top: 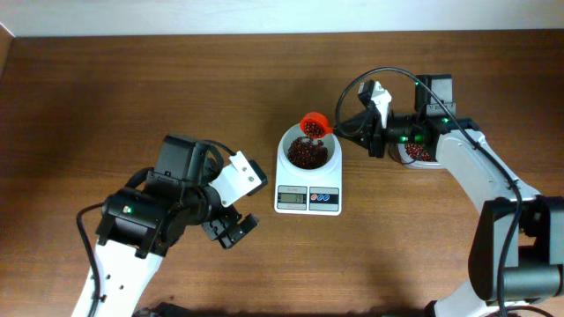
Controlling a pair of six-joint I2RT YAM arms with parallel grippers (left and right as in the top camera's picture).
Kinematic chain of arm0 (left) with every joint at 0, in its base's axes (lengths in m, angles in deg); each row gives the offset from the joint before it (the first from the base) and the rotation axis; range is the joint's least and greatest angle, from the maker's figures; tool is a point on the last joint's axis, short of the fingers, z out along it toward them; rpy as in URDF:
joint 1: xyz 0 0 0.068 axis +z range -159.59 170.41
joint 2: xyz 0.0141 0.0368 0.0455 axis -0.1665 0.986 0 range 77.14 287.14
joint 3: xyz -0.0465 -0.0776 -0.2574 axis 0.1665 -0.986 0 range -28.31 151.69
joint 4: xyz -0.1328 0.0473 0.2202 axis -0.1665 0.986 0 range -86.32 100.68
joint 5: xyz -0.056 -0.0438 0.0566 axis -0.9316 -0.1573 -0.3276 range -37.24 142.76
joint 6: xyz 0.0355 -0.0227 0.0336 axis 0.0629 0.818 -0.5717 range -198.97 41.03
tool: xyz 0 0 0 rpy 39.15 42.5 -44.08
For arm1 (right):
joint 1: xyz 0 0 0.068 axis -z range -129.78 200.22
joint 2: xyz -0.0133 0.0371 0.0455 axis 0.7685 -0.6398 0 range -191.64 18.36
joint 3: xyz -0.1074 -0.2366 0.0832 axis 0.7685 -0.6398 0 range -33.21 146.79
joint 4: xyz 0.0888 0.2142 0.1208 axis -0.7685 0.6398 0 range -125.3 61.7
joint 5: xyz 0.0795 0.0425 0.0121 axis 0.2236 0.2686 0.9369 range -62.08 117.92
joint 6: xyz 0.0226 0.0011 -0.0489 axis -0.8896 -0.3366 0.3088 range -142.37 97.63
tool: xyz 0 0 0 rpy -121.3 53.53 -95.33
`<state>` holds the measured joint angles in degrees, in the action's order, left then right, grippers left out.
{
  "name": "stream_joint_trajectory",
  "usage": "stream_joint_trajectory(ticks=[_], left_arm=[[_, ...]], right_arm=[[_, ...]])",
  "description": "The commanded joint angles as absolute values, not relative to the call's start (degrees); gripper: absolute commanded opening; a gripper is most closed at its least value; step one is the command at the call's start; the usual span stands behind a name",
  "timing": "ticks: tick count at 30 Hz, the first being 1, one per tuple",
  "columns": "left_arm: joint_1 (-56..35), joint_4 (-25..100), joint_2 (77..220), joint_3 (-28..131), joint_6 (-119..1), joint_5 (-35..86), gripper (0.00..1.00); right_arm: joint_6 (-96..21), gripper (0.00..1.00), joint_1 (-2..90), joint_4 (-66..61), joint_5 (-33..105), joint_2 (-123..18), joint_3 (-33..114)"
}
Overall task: Scoop and weigh 50g on scale
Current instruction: 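Hold the scoop tilted over the bowl, shaking beans out slowly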
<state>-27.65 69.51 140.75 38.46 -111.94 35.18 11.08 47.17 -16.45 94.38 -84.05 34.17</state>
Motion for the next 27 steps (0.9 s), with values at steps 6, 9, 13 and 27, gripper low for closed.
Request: stream_joint_trajectory(ticks=[6, 9, 13, 27], left_arm=[[-27.4, 69.5, 140.1, 39.5, -111.2, 35.0, 0.99], [-27.4, 69.5, 140.1, 39.5, -111.2, 35.0, 0.99], [-27.4, 69.5, 140.1, 39.5, -111.2, 35.0, 0.99], [-27.4, 69.5, 140.1, 39.5, -111.2, 35.0, 0.99]], right_arm=[[11.7, 0.04, 47.2, -16.0, 90.2, -84.0, 34.0], [11.7, 0.04, 47.2, -15.6, 92.3, -84.0, 34.0], [11.7, 0.04, 47.3, -16.1, 93.5, -84.0, 34.0], [11.7, 0.04, 47.2, -16.1, 93.4, -84.0, 34.0]])
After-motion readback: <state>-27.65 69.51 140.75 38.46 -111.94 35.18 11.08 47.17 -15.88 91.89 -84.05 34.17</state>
